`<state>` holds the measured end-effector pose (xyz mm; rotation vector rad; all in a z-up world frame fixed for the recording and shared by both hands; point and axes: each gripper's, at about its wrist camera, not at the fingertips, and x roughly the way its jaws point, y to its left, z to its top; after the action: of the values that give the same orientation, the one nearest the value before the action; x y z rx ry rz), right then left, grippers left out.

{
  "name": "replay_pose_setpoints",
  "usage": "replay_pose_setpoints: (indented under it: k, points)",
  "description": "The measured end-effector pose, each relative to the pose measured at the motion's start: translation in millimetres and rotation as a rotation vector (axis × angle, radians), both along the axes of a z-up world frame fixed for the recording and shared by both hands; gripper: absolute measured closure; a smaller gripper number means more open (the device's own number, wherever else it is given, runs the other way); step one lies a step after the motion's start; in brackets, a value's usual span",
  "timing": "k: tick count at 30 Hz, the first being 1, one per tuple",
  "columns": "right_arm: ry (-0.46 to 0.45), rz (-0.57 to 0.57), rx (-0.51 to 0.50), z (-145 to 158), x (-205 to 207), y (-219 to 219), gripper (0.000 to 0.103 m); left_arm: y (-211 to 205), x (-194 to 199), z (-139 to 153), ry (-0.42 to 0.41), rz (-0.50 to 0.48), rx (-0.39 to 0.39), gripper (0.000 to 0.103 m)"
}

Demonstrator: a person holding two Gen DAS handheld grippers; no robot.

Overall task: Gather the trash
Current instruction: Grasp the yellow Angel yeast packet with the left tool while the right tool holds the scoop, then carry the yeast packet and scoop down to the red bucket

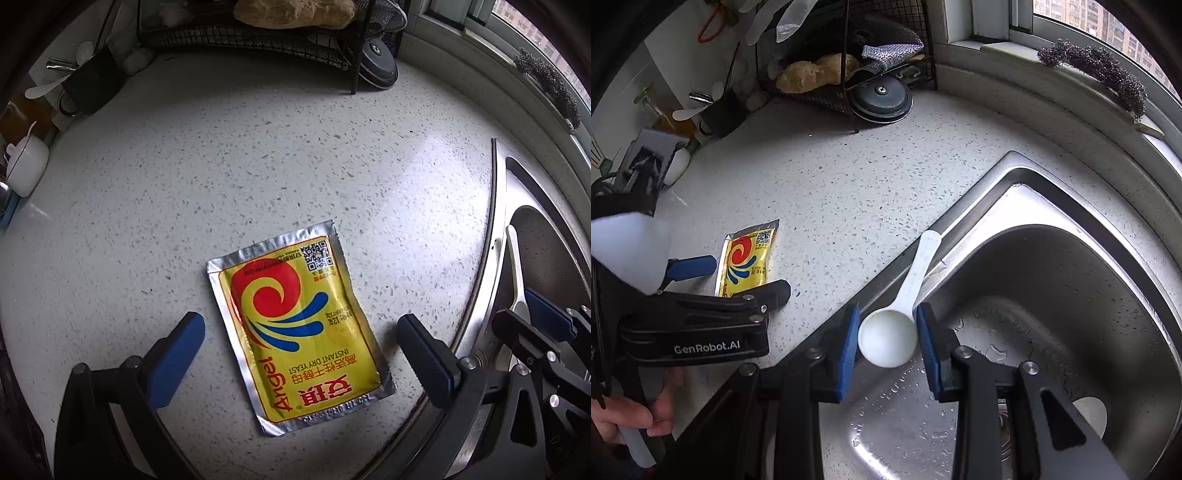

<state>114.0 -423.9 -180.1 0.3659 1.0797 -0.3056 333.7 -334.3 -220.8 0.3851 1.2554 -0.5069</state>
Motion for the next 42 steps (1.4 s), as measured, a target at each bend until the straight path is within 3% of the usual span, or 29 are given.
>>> replay_pose_setpoints:
  k: [6, 8, 10, 11, 13, 18, 30, 42]
  points:
    - [-0.009, 0.001, 0.014, 0.6, -1.4, 1.4, 0.073, 4.8, -3.4, 0.7, -0.020, -0.004, -0.015, 0.004]
    - [-0.005, 0.001, 0.015, -0.1, -1.9, 3.3, 0.073, 8.7, -8.0, 4.8, -0.032, -0.014, -0.025, 0.012]
    - [-0.001, -0.002, 0.019, -0.4, -2.0, 4.9, 0.073, 10.2, -12.0, 10.1, -0.047, -0.023, -0.041, 0.031]
    - [-0.005, -0.004, 0.024, 0.0, -2.3, 5.8, 0.073, 15.3, -13.8, 12.5, -0.040, -0.019, -0.050, 0.033]
    - [-0.019, 0.006, 0.029, 3.7, -2.1, 10.4, 0.073, 20.3, -13.6, 16.5, -0.041, -0.025, -0.073, 0.048]
    - [-0.030, 0.019, 0.007, 13.5, 2.0, 23.1, 0.073, 34.5, -14.7, 23.4, -0.002, -0.035, -0.109, 0.057]
    - [-0.048, 0.106, -0.021, 29.8, 9.0, 88.3, 0.073, 116.5, -34.8, 52.4, -0.048, 0.017, -0.143, 0.061]
    - [-0.097, 0.206, -0.044, 39.7, -0.4, 170.7, 0.073, 226.8, -87.9, 87.2, -0.112, 0.090, -0.171, 0.060]
